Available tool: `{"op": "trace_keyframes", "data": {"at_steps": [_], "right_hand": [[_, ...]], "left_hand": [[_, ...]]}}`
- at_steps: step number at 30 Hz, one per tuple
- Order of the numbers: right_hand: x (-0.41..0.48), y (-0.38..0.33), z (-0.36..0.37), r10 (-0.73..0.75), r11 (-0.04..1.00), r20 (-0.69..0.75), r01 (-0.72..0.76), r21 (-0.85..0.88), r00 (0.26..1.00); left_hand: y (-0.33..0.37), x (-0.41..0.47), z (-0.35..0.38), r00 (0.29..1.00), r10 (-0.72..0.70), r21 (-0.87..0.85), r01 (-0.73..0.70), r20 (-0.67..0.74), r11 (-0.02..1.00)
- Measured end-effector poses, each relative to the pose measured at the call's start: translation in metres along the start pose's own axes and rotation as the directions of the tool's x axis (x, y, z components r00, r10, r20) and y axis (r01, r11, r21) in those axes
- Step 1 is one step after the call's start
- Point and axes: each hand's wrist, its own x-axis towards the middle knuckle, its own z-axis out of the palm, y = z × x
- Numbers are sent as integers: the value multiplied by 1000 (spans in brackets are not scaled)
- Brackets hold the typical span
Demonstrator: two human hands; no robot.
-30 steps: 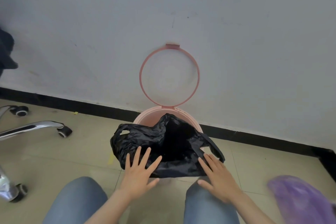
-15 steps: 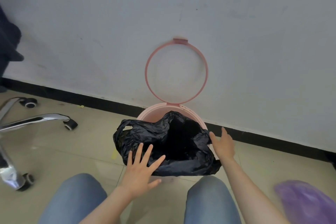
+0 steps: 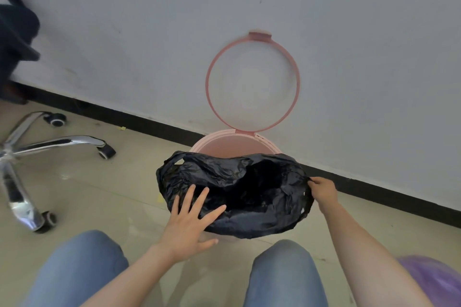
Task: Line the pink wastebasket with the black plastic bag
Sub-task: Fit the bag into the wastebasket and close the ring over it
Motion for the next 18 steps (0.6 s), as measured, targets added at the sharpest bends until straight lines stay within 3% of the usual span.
{"op": "trace_keyframes", "data": {"at_steps": [2, 3, 5, 6, 8, 10, 12, 13, 16, 18], "right_hand": [[-3, -2, 2, 50, 995, -30, -47, 89, 998], [-9, -6, 1, 44, 994, -122, -31, 107, 992], [-36, -13, -1, -111, 991, -332, 129, 35, 937], [-55, -14, 1, -216, 973, -361, 229, -7, 907], [-91, -8, 14, -352, 936, -234, 345, -71, 906], [-104, 4, 33, -344, 930, 3, 341, -140, 939], [-105, 11, 49, -326, 933, 131, 341, -114, 936], [-102, 13, 52, -319, 943, 128, 328, -57, 939], [-98, 15, 49, -126, 978, 89, 108, 180, 988], [-99, 18, 44, -117, 983, 63, 107, 147, 991]], "left_hand": [[1, 1, -2, 1000, -4, 13, 3, 10, 1000], [1, 0, -3, 1000, -5, 15, 4, 11, 1000], [2, 0, -1, 1000, -7, 8, 7, -4, 1000], [2, 0, -1, 1000, -10, -6, 10, -15, 1000], [2, 0, -1, 1000, -14, -32, 13, -22, 999], [2, 0, -2, 1000, -13, -37, 12, -22, 999], [2, 0, -4, 1000, -28, -28, 28, -2, 999], [2, 0, -4, 999, -39, -20, 39, 3, 999], [4, -1, -7, 996, -81, -4, 81, 20, 997], [5, -2, -7, 996, -84, 2, 84, 27, 996]]}}
